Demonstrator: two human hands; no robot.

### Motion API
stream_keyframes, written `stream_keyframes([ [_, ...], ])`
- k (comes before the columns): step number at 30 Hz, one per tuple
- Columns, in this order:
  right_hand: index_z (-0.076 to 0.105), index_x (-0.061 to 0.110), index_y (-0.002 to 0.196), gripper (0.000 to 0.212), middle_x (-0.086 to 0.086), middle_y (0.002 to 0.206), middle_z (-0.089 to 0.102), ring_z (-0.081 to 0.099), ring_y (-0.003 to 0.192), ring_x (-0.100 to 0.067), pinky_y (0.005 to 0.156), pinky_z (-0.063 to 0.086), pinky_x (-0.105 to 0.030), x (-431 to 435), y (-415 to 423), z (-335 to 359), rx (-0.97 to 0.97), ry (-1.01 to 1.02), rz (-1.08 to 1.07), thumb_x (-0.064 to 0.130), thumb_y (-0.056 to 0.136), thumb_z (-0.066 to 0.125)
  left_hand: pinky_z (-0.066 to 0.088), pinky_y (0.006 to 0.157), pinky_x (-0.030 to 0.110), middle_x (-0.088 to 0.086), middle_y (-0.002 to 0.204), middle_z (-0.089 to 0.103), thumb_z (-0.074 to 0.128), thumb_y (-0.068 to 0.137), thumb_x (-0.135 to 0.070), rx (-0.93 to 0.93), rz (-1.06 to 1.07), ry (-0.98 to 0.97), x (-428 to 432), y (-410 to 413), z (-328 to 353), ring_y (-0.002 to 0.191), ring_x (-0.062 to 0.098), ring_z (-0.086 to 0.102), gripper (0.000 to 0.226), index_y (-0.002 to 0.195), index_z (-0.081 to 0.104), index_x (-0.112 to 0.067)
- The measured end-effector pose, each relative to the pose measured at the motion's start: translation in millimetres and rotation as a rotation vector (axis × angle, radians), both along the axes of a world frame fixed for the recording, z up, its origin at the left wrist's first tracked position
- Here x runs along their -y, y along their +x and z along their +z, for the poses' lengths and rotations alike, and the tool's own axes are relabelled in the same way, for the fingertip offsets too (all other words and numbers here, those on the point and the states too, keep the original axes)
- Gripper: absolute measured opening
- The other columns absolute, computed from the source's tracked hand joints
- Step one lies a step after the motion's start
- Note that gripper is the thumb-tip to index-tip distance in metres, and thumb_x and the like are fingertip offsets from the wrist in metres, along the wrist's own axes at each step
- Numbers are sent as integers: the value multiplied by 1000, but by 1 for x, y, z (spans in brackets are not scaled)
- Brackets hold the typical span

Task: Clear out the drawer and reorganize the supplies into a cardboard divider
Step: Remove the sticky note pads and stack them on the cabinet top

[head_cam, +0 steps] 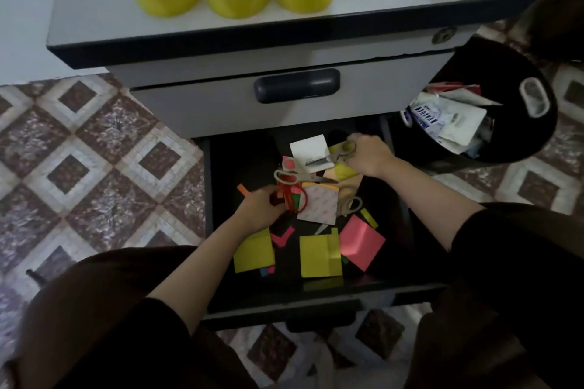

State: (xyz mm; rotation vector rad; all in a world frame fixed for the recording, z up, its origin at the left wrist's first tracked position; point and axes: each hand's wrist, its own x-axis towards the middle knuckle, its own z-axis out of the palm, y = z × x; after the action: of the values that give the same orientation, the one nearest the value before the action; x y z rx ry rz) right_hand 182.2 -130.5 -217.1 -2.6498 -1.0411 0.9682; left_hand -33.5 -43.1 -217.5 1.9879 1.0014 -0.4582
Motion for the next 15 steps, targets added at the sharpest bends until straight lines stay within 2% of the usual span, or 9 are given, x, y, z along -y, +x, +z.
stream_keyframes([
  [3,15,22,150,72,-15,141,43,44,127,-32,99,42,-35,-8,5,-6,-57,-41,70,21,90,55,43,91,30,14,129,54,54,91,-21,17,47,58,-10,13,-11,114,26,53,45,134,45,-13],
  [6,6,24,151,76,-13,150,31,34,135,-31,106,37,-36,-13,6,-15,-48,-127,134,19,91,52,32,105,34,17,143,34,56,90,-22,21,65,124,-17,23,-17,130,32,37,58,142,33,-12],
  [9,9,19,151,69,-9,155,20,23,140,-30,112,28,-37,-15,2,-19,-30,-167,171,15,93,46,21,113,41,14,154,14,55,91,-26,8,-27,181,-20,31,-20,139,37,19,67,148,20,-17],
  [11,17,15,149,65,-10,153,25,27,139,-29,110,31,-37,-14,1,-21,8,-145,157,12,92,47,18,113,40,9,156,6,53,92,-27,-12,-143,227,-21,36,-24,141,36,11,68,148,17,-21],
  [13,27,14,146,61,-11,147,36,36,132,-30,103,38,-36,-12,0,-22,38,-108,111,12,90,50,17,113,37,7,157,6,53,91,-28,-4,-260,261,-22,40,-30,142,32,11,66,148,19,-21],
  [15,35,11,142,55,-12,142,41,38,128,-32,100,38,-34,-8,-2,-23,59,-99,99,16,90,52,12,113,32,6,156,13,52,92,-28,11,-364,288,-20,42,-34,142,24,14,64,147,21,-15],
])
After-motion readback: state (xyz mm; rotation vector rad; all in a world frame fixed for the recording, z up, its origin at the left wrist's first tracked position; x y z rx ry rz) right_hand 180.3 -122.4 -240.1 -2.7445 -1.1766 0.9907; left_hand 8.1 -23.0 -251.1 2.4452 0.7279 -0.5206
